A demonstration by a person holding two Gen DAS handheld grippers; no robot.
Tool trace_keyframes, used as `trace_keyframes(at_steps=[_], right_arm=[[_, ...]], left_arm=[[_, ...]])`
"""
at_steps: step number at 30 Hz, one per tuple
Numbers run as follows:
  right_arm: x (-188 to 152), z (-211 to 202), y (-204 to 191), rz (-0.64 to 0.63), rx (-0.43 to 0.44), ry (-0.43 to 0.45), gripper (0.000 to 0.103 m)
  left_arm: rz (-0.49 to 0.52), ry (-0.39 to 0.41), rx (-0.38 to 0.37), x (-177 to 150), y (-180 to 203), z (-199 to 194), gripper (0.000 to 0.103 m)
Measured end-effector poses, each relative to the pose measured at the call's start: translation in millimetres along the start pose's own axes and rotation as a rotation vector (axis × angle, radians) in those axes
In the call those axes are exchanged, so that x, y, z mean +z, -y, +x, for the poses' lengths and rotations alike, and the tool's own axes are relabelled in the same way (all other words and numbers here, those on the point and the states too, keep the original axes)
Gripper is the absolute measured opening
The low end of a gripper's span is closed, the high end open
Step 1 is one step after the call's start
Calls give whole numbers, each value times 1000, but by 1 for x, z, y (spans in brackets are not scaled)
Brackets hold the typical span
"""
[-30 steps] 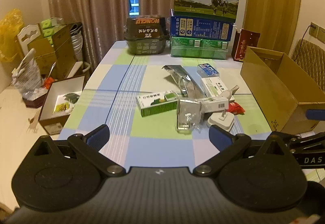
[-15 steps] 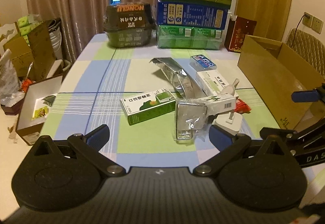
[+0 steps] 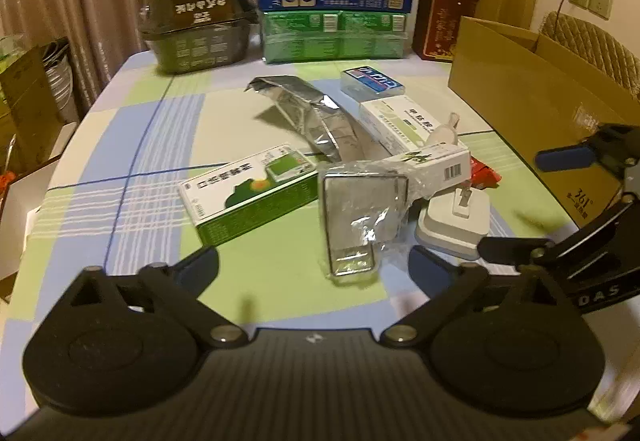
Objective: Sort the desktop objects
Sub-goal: 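Grasp the clear plastic clamshell with the left gripper while the right gripper grasps the white plug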
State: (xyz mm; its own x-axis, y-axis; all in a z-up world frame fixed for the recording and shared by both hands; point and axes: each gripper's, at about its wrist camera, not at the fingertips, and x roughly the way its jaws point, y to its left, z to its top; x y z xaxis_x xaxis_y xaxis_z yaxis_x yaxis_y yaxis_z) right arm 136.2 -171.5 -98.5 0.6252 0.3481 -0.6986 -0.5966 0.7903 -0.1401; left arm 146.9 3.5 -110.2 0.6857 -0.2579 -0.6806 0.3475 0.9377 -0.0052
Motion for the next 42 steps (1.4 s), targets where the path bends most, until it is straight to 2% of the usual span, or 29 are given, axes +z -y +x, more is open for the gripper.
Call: trace_keyframes(at_steps=[4,10,16,20,22,24,27,37,40,42], right_arm=[[-1,14,6,-29,43,-4,93],[-1,33,13,-65,99,-19,87],[-3,47,19,-83,128,-36,82],[-4,52,20,-88,155,-38,75],[-4,55,19,-86,161,-41,68],[-5,56,19,-77,162,-37,67],[-6,55,20,-68,164,-34,65],[-21,31,23,-9,178,-77,65],[-25,27,20,-34,183,-70,65],[-27,29,18,-40,177,-65,68]], left_arm=[[26,11,-12,2,0,10,95],[57,-21,-40,-1,5,24,91],[75,-26,-51,0,14,36,84],[84,-37,-39,1,14,45,69],[67,-45,-41,1,11,47,61],[52,-45,-48,2,9,47,43],[63,-41,-37,3,11,45,34],[26,-101,-40,-6,12,23,29],[22,-104,-37,-12,12,18,30],[20,-100,-33,-14,12,18,34]])
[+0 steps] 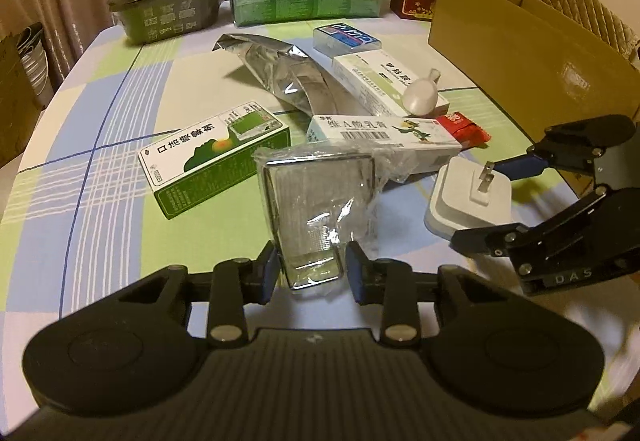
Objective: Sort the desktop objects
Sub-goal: 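Grasp the clear plastic clamshell with the left gripper while the right gripper grasps the white plug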
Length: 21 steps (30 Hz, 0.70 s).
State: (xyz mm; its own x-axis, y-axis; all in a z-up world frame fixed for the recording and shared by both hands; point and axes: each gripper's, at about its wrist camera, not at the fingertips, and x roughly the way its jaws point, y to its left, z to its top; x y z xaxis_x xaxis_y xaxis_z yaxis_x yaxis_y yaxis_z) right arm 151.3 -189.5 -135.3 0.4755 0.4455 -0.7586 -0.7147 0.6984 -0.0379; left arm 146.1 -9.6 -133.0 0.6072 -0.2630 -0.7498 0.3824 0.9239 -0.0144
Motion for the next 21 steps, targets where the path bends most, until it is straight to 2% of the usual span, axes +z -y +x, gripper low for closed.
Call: trace_keyframes(at_steps=[5,10,15,20,21], right_arm=[[0,5,1,19,-4,10,75],[2,7,2,40,3,18,75],[3,8,1,49,4,27,76],[2,10,0,61,3,23,75],[2,10,-1,64,2,24,75]], left_arm=[[-12,20,14,0,-1,3,39],[-53,30,17,0,-4,6,39],[-103,83,43,6,-5,5,41],[-125,64,44,8,-7,11,40],[-126,60,45,7,-8,11,34]])
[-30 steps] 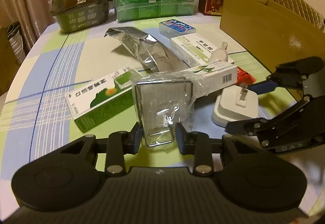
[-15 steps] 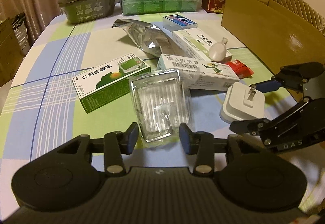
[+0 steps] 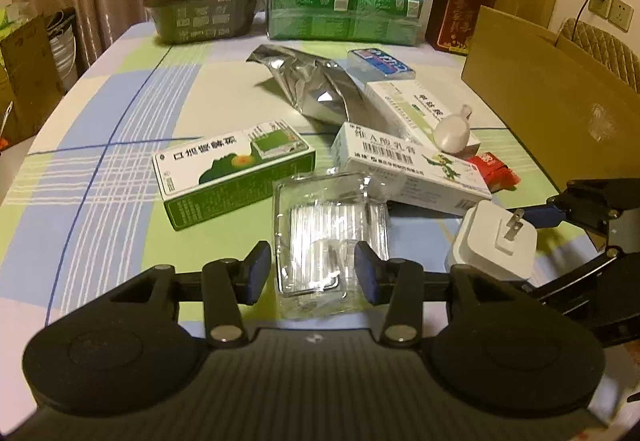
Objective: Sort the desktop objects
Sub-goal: 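Grasp the clear plastic clamshell with the left gripper while the right gripper grasps the white plug, then carry clamshell and plug into the cardboard box and open both grippers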
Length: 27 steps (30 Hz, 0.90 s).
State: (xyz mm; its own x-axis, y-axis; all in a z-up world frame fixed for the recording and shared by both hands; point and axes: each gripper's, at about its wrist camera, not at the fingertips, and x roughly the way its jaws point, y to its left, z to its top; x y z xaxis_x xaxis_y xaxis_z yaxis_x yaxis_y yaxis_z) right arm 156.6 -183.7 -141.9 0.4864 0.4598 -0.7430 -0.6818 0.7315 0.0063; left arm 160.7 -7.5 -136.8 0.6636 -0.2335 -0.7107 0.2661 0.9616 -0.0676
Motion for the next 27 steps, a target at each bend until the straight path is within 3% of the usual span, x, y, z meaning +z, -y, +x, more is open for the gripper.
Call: trace_keyframes(at_steps=[4,7,16,27], right_arm=[[0,1,1,14,6,0,75],[0,0,1,20,3,5,62],[5,-16,1,27,-7,30,62],[23,-82,3,26,-68,123,62]], left_arm=[[2,-13,0,-2,-1,0,28],[3,-19,2,-2,1,-3,27],[-4,-31,-4,-8,7,-19,26],[-25,13,15,-7,30,-67,26]])
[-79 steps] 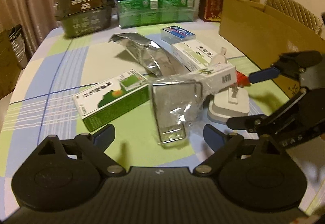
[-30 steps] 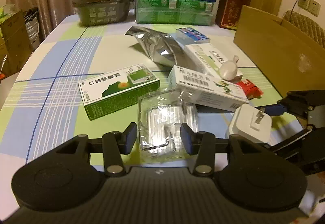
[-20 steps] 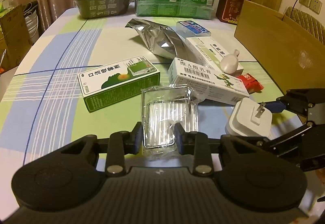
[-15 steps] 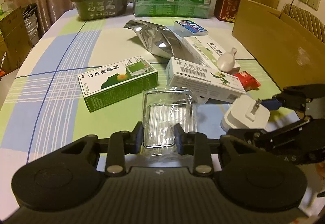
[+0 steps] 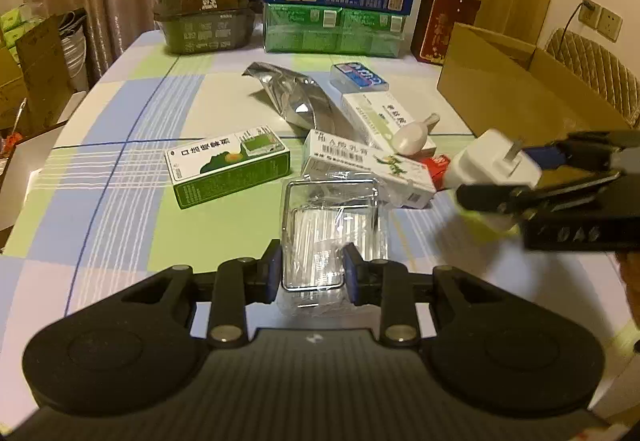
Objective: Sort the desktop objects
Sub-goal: 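Carry clamshell and plug into the cardboard box and open both grippers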
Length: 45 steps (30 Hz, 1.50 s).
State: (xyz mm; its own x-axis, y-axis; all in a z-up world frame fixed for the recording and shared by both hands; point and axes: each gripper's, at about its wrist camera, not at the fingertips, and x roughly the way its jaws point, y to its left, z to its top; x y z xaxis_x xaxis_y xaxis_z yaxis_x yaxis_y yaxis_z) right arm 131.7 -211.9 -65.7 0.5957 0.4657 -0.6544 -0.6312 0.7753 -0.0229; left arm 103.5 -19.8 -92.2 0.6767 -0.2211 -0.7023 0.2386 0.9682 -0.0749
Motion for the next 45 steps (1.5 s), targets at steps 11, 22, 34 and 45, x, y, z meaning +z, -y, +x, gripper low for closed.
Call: trace_keyframes(at_steps=[11,22,34,45], right_arm=[[25,-99,51,96,-118,112,62],[17,-162,149,232,-305,130,62],[-16,-158,216,311,-362,82,62],[-20,-135,225,329,-347,47,62]], left_arm=[[56,67,-40,41,64,-44,26],[136,108,-178,102,161,-40,26],[219,44,-296,128,252,23,26],[189,45,-303,123,249,52,34]])
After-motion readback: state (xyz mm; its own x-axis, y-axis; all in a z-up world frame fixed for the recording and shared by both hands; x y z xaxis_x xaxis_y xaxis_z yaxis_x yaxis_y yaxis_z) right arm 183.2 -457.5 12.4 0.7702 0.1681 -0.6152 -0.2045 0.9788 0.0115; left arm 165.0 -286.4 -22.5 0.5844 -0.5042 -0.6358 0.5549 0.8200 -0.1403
